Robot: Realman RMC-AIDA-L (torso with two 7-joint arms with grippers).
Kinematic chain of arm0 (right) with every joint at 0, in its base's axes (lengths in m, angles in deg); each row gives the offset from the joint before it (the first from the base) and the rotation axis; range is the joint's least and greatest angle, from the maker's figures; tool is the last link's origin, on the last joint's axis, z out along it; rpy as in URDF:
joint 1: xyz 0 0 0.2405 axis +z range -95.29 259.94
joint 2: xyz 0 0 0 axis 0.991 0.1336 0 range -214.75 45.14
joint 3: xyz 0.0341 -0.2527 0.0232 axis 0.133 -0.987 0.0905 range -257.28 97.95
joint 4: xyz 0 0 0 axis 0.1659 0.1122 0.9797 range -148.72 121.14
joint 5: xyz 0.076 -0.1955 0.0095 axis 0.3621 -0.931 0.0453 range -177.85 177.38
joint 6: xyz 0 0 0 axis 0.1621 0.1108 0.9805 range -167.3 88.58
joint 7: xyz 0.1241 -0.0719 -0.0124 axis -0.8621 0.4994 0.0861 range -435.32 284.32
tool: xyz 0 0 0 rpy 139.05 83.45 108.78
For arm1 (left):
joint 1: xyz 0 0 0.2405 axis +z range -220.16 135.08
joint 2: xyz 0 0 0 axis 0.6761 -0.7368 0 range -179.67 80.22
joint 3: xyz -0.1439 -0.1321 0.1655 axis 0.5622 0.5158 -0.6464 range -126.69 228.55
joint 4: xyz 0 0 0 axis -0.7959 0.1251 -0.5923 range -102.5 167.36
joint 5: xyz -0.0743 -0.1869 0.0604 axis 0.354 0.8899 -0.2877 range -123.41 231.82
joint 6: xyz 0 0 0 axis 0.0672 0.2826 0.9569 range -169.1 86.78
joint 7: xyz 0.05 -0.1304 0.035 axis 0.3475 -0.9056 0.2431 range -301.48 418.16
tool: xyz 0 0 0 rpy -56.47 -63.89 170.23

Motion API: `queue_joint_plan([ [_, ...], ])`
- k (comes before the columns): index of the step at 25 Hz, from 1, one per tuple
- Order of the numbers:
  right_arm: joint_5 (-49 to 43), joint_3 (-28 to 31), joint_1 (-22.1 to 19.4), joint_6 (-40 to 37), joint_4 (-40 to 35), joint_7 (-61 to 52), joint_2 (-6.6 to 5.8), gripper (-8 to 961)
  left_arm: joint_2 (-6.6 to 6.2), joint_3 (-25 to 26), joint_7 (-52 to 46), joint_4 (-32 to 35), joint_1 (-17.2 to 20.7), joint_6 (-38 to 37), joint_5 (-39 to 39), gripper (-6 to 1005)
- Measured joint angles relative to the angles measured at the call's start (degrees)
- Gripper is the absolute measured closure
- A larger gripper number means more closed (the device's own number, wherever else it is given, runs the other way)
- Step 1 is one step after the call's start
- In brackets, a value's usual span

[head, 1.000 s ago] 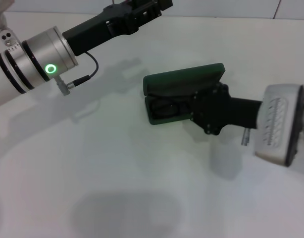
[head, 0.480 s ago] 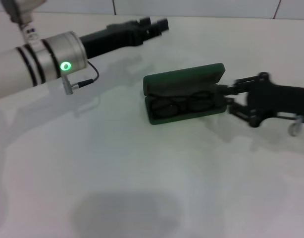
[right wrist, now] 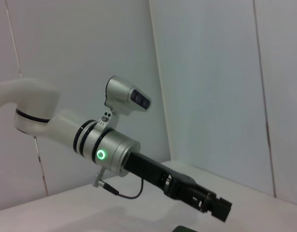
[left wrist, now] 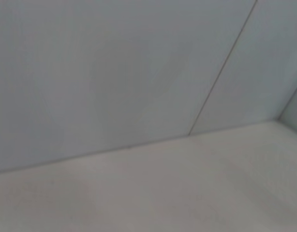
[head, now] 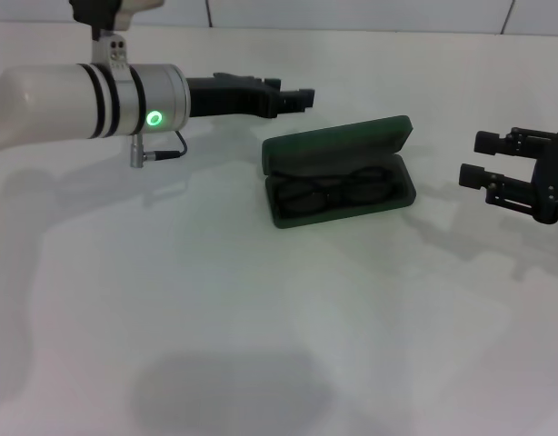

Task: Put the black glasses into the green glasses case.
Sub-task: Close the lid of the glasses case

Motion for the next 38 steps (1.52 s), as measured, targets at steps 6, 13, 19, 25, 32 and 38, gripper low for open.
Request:
queue_joint_plan([
  [6,0.0,0.1,-0.1,-0.2,0.4,-0.2,0.33,433,-0.35,-7.4,-3.8,0.1,-0.5,2.7,-0.4,365],
  [13,0.0,0.2,-0.1,-0.3,0.5,-0.2,0.48,433,-0.08,-8.8,-3.8,0.8,-0.8,2.2,-0.5,365],
  [19,0.0,0.2,-0.1,1.0,0.6,-0.3,0.64,432,-0.03,-15.1,-3.4,1.6,-0.4,1.3,-0.2,365],
  [25,0.0,0.2,-0.1,1.9,0.7,-0.3,0.93,432,0.29,-16.8,-1.8,1.8,0.0,1.3,-0.3,365],
  [32,0.0,0.0,-0.1,2.4,0.7,-0.3,1.32,433,0.42,-16.9,1.3,2.0,0.8,0.6,1.0,365],
  [38,-0.5,0.2,0.0,3.7,0.7,-0.3,1.96,432,0.62,-16.9,5.1,2.2,1.6,-0.7,1.9,365],
])
